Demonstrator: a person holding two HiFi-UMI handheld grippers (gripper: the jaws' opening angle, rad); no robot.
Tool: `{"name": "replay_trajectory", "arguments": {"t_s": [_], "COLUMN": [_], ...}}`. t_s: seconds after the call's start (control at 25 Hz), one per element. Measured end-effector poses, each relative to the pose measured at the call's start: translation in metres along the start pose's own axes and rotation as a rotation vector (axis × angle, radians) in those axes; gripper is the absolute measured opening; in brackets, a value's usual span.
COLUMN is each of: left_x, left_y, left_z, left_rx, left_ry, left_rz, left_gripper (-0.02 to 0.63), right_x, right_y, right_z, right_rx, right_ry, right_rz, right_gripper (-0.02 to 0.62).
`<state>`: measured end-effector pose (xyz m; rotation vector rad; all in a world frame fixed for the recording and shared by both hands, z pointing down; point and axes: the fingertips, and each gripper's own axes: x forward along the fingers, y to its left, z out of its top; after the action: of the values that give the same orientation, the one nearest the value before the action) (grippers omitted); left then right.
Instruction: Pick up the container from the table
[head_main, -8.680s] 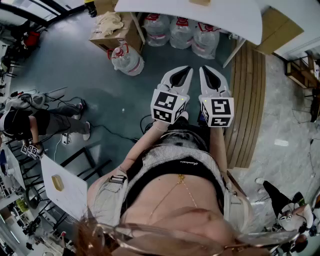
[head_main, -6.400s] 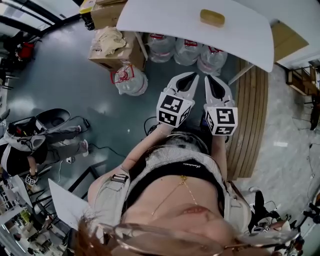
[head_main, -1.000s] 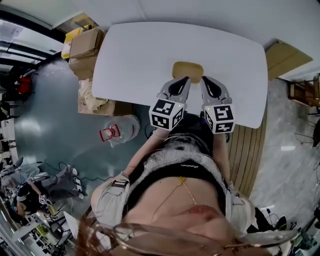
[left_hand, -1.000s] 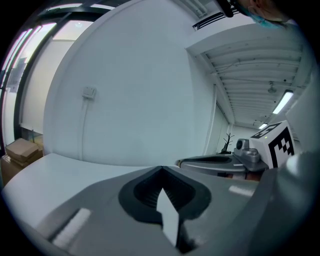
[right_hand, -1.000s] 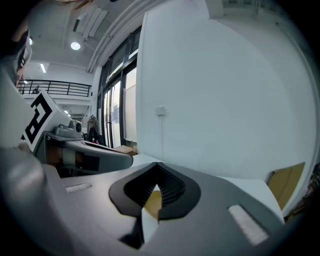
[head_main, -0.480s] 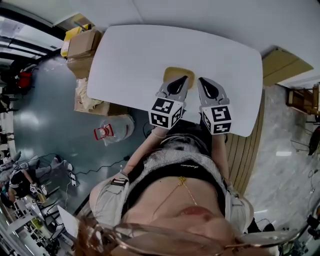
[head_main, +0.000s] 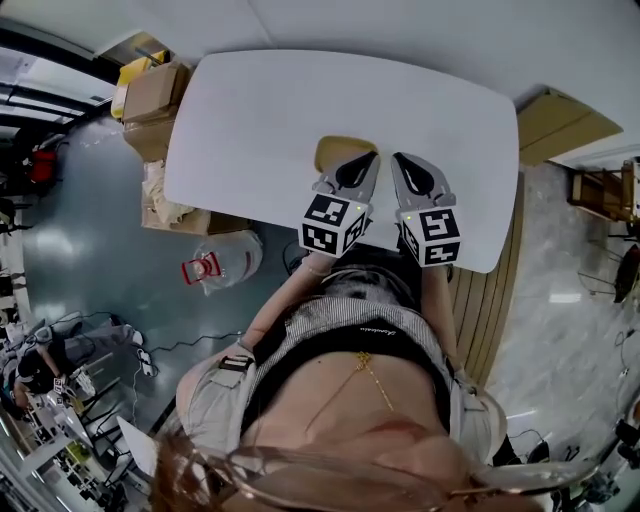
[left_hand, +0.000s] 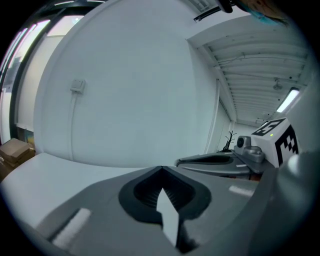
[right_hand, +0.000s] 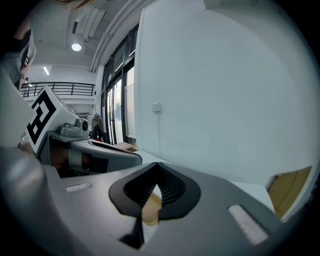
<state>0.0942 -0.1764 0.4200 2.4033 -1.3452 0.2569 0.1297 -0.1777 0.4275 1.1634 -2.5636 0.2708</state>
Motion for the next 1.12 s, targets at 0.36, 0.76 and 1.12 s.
{"name": "replay_trajectory", "arguments": {"t_s": [0.36, 0.76, 1.12], "left_x": [0.005, -0.009, -0.030], "left_y": [0.027, 0.088, 0.121], "left_z": [0.007, 0.005, -0.012], "left_rx": [0.004, 0.007, 0.009], "left_ry": [0.013, 0.031, 0.064], "left_rz": [-0.067, -0.119, -0.176], "left_gripper": [0.000, 0.000, 0.000], "right_x": [0.017, 0.054, 0.058], "right_y": [-0.003, 0.015, 0.027], "right_z": [0.001, 0.005, -0.012], "right_rx": [0.033, 0.064, 0.110], "right_ry": [0.020, 0.030, 0.058], "right_rz": [-0.100, -0.203, -0.324], "right_gripper": [0.026, 0.026, 0.026]}}
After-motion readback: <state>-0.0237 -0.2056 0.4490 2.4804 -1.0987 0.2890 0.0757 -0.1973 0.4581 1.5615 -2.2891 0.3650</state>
